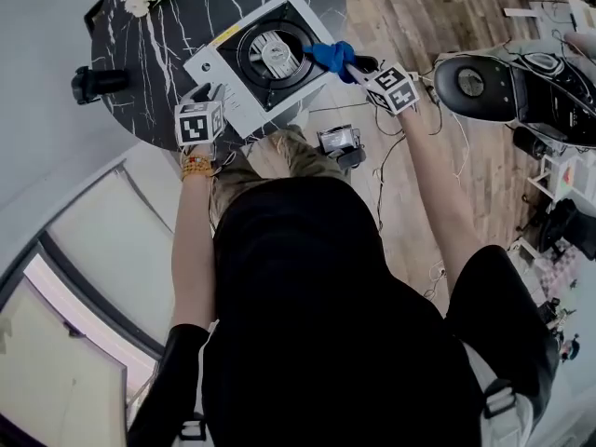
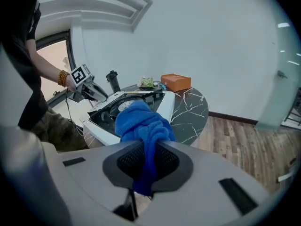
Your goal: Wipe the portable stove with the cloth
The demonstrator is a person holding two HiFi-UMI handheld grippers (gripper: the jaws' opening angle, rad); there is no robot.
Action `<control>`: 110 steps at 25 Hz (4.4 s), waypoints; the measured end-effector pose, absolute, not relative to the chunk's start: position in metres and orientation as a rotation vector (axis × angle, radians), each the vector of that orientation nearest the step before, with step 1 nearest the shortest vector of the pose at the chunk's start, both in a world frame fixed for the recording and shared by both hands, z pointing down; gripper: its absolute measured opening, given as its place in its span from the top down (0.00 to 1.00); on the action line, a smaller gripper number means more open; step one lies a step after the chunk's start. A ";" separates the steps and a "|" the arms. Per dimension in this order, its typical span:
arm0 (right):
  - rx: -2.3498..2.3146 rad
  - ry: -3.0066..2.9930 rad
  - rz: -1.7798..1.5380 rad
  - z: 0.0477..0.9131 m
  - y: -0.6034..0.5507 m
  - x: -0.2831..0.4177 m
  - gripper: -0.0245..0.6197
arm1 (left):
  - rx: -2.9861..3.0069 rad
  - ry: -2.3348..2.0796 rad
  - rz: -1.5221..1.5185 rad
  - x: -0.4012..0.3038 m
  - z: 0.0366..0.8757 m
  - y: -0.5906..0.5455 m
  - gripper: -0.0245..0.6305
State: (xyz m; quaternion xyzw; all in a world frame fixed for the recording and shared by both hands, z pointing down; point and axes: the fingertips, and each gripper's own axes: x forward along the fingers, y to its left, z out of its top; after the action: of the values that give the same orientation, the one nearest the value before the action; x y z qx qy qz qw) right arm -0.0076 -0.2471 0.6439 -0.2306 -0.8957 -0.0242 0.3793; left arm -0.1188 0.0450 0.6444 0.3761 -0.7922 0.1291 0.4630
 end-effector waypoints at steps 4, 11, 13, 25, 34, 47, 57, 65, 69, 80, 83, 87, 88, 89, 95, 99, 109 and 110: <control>-0.617 -2.354 -0.090 0.618 -0.248 0.025 0.92 | 0.942 -1.932 0.317 -0.114 0.645 0.044 0.78; -1.000 -2.602 -0.283 0.489 -0.121 0.034 0.92 | 1.396 -1.991 0.152 -0.082 0.572 0.010 0.53; -1.104 -2.603 -0.280 0.460 -0.088 0.040 0.92 | 1.676 -1.924 -0.039 -0.042 0.513 -0.007 0.52; -1.442 -2.575 -0.053 0.422 -0.008 0.052 0.89 | 2.179 -1.449 -0.297 0.083 0.439 0.003 0.90; -1.396 -2.515 0.176 0.425 0.039 0.052 0.60 | 2.256 -1.374 -0.724 0.051 0.376 0.036 0.91; -0.540 -2.735 0.267 0.509 0.049 0.011 0.90 | 2.090 -1.395 -0.347 -0.028 0.477 0.051 0.66; 0.186 -2.421 -0.041 0.609 -0.224 0.032 0.90 | 1.681 -1.629 0.316 -0.098 0.612 0.052 0.58; 0.133 -2.334 -0.054 0.631 -0.244 0.011 0.91 | 1.701 -1.643 0.590 -0.099 0.637 0.040 0.59; 0.171 -2.368 -0.023 0.634 -0.224 0.020 0.92 | 1.686 -1.643 0.558 -0.099 0.636 0.037 0.59; 0.070 -2.436 -0.055 0.631 -0.075 0.029 0.92 | 1.708 -1.644 0.492 -0.099 0.635 0.032 0.63; 0.071 -2.439 -0.029 0.631 -0.038 0.032 0.92 | 1.726 -1.659 0.487 -0.100 0.634 0.032 0.63; 0.127 -2.435 0.011 0.630 -0.013 0.037 0.92 | 1.729 -1.665 0.479 -0.101 0.634 0.033 0.63; 0.123 -2.433 0.002 0.630 -0.008 0.037 0.92 | 1.730 -1.663 0.475 -0.101 0.634 0.034 0.63; 0.113 -2.430 -0.011 0.629 -0.003 0.035 0.92 | 1.733 -1.662 0.472 -0.102 0.634 0.034 0.63; -0.004 -2.419 -0.090 0.629 0.037 0.020 0.92 | 1.743 -1.664 0.466 -0.104 0.634 0.032 0.63; -0.239 -2.398 -0.090 0.630 0.089 0.015 0.92 | 1.738 -1.617 0.388 -0.103 0.633 0.032 0.63; -0.202 -2.879 0.015 0.474 0.092 0.005 0.91 | 2.301 -1.069 -0.236 -0.063 0.463 0.090 0.52; -0.199 -2.899 0.009 0.462 0.088 0.003 0.91 | 2.326 -1.019 -0.260 -0.060 0.452 0.094 0.52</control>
State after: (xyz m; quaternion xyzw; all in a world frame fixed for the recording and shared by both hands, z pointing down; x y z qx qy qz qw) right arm 0.0035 0.0879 0.4617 -0.0680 -0.9907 0.0031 0.1178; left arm -0.0598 0.0943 0.4523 0.8719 -0.3820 -0.0973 0.2904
